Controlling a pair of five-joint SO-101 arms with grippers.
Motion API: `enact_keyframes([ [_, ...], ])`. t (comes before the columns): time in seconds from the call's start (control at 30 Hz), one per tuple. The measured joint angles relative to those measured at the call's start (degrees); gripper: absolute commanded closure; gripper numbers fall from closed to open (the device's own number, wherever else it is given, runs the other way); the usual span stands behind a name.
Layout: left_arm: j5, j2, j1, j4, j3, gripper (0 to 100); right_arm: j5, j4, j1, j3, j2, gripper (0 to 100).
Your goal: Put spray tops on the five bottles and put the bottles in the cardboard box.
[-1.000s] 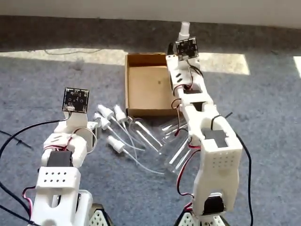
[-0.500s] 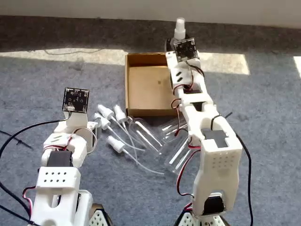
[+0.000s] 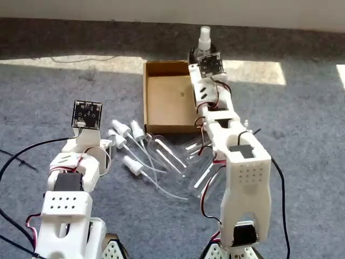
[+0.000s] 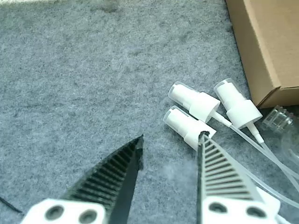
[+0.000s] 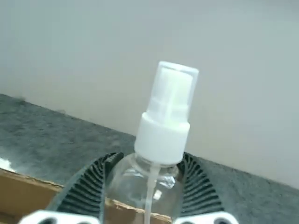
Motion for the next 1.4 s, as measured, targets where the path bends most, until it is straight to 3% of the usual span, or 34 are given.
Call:
enact_keyframes([
  [1.4, 0.0, 0.0, 0.0, 0.0, 0.0, 82, 0.0, -1.1, 0.3, 0.8, 2.5, 99.5],
])
